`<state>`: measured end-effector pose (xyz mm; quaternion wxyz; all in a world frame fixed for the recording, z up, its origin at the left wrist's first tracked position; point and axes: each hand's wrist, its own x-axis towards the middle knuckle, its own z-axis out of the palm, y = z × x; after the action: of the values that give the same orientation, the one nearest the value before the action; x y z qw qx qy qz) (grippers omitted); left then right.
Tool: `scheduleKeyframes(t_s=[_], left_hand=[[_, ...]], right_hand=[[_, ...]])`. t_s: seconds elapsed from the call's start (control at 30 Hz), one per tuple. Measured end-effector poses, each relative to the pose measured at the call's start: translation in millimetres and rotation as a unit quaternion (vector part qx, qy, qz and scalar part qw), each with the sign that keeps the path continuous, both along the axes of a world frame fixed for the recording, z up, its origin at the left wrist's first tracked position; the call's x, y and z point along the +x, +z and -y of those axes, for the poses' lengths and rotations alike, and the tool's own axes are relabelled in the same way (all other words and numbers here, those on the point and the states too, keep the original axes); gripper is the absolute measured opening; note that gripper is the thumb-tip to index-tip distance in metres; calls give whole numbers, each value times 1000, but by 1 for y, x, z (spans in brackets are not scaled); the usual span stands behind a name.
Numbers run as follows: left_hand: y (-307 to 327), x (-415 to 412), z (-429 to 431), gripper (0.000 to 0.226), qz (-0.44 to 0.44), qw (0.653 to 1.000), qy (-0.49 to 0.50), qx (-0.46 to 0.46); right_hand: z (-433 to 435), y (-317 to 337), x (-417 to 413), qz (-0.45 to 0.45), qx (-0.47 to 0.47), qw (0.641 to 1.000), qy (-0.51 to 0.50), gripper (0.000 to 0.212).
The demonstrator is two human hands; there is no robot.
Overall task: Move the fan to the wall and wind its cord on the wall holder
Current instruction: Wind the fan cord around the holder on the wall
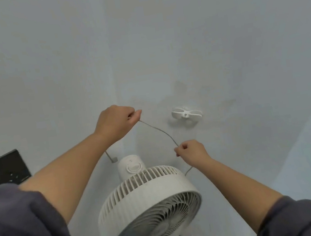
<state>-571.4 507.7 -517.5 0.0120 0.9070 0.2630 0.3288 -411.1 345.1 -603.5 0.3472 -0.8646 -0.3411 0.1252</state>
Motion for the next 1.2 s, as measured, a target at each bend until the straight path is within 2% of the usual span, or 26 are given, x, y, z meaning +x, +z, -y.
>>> scheduleKeyframes(t_s=[0.1, 0.17, 0.33, 0.47, 0.57, 0.67, 0.77, 0.83, 0.9, 0.97, 1.03, 1.13, 1.2], left_hand=[[39, -10, 13, 50, 49, 998, -22, 10], [63, -13, 21, 49, 84, 996, -39, 1], [103, -10, 50, 47, 196, 969, -124, -82], [119, -4, 76, 43, 218, 941, -192, -172], [124, 2, 89, 37, 121, 919, -251, -280], [115, 7, 103, 35, -38, 899, -254, -354], [99, 10, 117, 29, -151, 873, -256, -387], [93, 12, 125, 27, -199, 856, -269, -395], [94, 13, 132, 28, -213, 857, -275, -381], [101, 11, 132, 34, -185, 897, -255, -309], [111, 6, 124, 36, -176, 944, -212, -184], [130, -3, 106, 33, -193, 976, -103, -14], [143, -12, 95, 38, -160, 987, -19, 10]], right_hand=[[5, 27, -5, 31, -12, 999, -35, 34], [6, 50, -8, 18, 20, 998, -53, 36], [24, 117, -5, -147, 214, 963, -68, 22], [53, 155, 9, -259, 303, 915, -62, 26], [69, 171, 18, -284, 324, 901, -49, 28], [85, 187, 21, -312, 380, 871, -19, 11], [98, 199, 20, -261, 382, 886, -15, 29], [107, 208, 18, -197, 366, 909, -26, 32], [114, 221, 14, -140, 349, 926, -34, 34], [120, 233, 8, -91, 334, 938, -36, 39], [125, 243, 2, -40, 321, 946, -36, 41], [136, 254, -4, 55, 318, 946, -33, 34], [142, 260, -5, 100, 321, 941, -42, 30]])
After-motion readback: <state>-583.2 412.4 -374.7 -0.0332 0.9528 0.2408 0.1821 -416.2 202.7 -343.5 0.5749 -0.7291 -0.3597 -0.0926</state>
